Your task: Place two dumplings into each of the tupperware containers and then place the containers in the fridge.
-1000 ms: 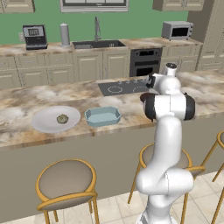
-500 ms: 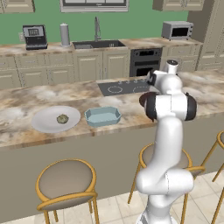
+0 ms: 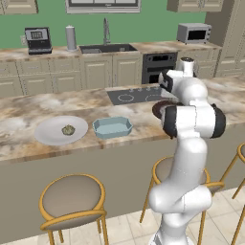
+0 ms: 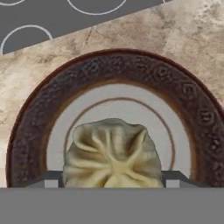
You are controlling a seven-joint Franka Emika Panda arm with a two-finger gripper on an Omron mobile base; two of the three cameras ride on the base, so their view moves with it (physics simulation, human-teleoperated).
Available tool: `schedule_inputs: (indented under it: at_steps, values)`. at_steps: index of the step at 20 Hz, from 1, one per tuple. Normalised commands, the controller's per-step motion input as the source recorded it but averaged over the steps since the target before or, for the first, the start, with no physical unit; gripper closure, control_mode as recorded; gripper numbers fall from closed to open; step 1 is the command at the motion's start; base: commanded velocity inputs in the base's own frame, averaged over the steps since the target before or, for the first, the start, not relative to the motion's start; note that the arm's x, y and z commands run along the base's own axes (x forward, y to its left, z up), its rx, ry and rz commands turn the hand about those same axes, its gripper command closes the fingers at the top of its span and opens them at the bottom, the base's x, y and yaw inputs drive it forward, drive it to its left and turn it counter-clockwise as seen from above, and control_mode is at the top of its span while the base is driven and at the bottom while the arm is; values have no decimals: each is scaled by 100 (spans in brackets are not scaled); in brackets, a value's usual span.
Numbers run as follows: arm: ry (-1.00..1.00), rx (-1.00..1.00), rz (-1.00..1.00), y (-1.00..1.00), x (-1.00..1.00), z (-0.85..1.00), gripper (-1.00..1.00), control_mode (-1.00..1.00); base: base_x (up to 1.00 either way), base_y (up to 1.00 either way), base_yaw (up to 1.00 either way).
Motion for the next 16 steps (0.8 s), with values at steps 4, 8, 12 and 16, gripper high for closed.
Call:
schedule_inputs:
  at_steps: [4, 8, 12, 16]
  values:
    - [12, 0, 0, 58, -58, 47, 100, -100, 0, 0, 0]
    - [9, 0, 1, 76, -94, 8, 100, -100, 0, 0, 0]
    - [5, -1, 3, 77, -96, 6, 100, -100, 0, 0, 0]
    - [4, 0, 9, 91, -63, 22, 100, -100, 0, 0, 0]
